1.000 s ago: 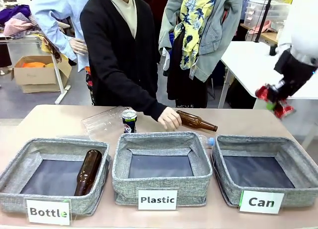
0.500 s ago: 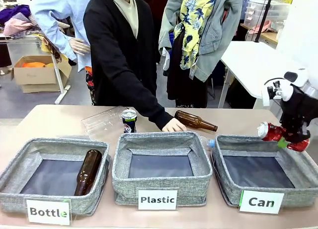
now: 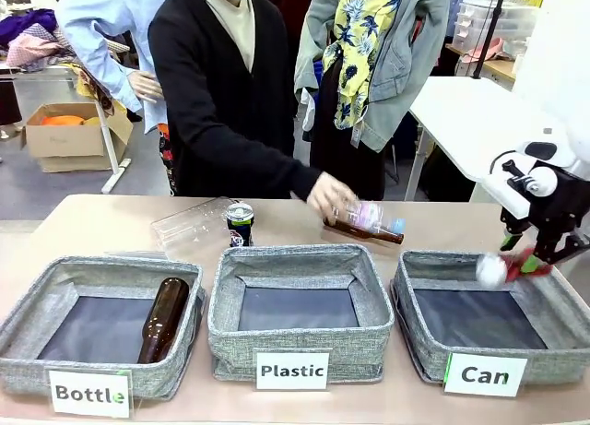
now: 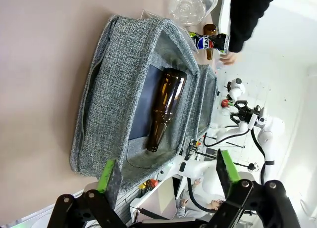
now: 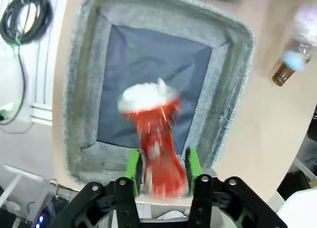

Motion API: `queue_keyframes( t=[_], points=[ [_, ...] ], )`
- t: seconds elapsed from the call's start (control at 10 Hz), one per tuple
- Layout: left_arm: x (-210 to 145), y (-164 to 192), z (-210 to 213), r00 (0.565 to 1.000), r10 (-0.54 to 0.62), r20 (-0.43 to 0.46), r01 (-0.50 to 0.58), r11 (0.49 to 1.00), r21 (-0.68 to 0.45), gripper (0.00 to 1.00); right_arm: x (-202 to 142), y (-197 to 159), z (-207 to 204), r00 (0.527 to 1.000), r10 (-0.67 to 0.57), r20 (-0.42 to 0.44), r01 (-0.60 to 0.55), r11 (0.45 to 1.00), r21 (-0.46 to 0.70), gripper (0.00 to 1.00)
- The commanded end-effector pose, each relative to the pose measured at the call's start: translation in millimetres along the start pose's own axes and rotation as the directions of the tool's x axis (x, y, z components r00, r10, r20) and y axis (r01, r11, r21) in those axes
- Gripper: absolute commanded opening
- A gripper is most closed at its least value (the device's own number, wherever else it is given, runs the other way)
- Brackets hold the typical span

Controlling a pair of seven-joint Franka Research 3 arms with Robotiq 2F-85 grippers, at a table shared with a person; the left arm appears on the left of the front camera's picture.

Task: Sort the can waste into the basket.
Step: Pick up the can waste from the table and place it in the right Fabric basket.

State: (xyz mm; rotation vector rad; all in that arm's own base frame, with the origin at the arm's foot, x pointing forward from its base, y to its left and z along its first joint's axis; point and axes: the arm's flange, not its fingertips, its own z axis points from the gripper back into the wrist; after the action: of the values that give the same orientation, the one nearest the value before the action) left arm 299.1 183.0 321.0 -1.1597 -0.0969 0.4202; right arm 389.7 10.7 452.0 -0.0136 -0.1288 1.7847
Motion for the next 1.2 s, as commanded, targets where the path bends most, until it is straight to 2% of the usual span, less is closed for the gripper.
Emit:
queue_keyframes(
  t=[0.0, 0.5, 0.6, 0.7, 0.8, 0.9, 1.0, 1.1],
  points=[
    [-1.6, -1.0, 0.5, 1.0, 0.001, 0.0, -0.001, 1.0, -0.014, 1.0, -7.0, -5.5, 1.3, 1.0, -0.013, 0.019, 0.013, 1.0, 0.004, 1.0],
    [-1.6, -1.0, 0.5, 1.0, 0.001, 0.0, -0.001, 1.0, -0.014, 1.0, -8.2, -11.3, 1.3, 0.997, -0.073, 0.038, 0.072, 0.997, 0.029, 1.0],
    [-1.6, -1.0, 0.5, 1.0, 0.001, 0.0, -0.001, 1.0, -0.014, 1.0, -7.4, -13.8, 3.8, 0.988, -0.142, 0.064, 0.139, 0.989, 0.054, 1.0],
    [-1.6, -1.0, 0.5, 1.0, 0.001, 0.0, -0.001, 1.0, -0.014, 1.0, -7.9, -17.5, 9.4, 0.953, -0.277, 0.118, 0.265, 0.958, 0.111, 1.0],
    [-1.6, -1.0, 0.5, 1.0, 0.001, 0.0, -0.001, 1.0, -0.014, 1.0, -12.8, -23.1, 19.6, 0.84, -0.501, 0.208, 0.453, 0.859, 0.241, 1.0],
    [-1.6, -1.0, 0.5, 1.0, 0.001, 0.0, -0.001, 1.0, -0.014, 1.0, -26.3, -27.4, 34.8, 0.596, -0.72, 0.356, 0.528, 0.685, 0.501, 1.0],
    [-1.6, -1.0, 0.5, 1.0, 0.001, 0.0, -0.001, 1.0, -0.014, 1.0, -50.5, -38.0, 47.7, 0.051, -0.91, 0.411, 0.48, 0.383, 0.789, 1.0],
    [-1.6, -1.0, 0.5, 1.0, 0.001, 0.0, -0.001, 1.0, -0.014, 1.0, -69.7, -46.7, 47.5, -0.213, -0.922, 0.324, 0.302, 0.254, 0.919, 1.0]
  ],
)
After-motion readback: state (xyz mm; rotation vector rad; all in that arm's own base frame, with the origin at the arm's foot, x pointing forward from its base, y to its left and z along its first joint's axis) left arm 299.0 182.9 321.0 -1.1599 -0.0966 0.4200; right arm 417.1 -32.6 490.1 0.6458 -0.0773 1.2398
